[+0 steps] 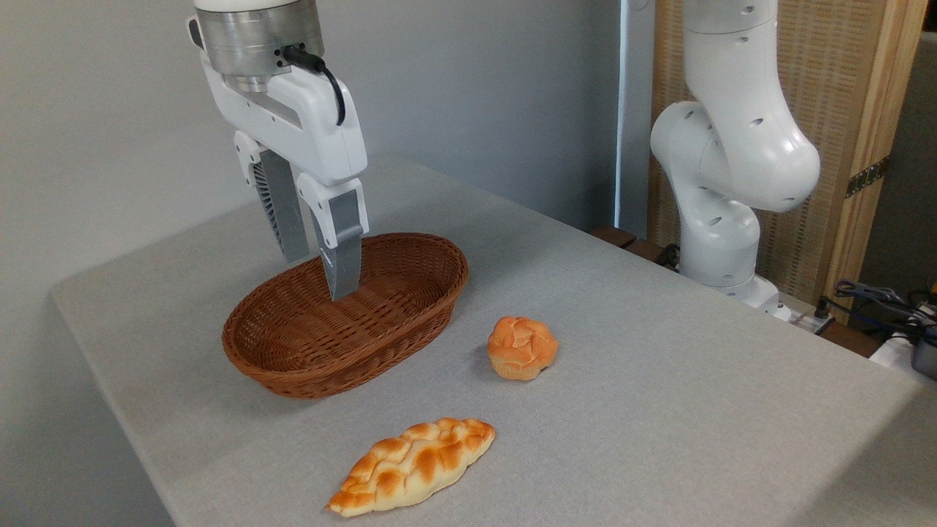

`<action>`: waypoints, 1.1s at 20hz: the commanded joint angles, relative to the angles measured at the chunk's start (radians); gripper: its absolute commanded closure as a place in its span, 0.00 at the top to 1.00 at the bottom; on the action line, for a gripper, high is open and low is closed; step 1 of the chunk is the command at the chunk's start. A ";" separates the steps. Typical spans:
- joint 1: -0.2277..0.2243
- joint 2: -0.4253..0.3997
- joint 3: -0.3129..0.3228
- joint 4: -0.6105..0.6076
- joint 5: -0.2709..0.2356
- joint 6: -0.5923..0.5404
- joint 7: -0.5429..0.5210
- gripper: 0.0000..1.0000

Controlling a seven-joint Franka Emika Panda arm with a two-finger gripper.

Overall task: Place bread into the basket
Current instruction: 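Move the gripper from above the basket down to the round orange bun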

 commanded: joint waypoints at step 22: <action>-0.006 -0.431 -0.007 -0.768 -0.021 0.212 0.626 1.00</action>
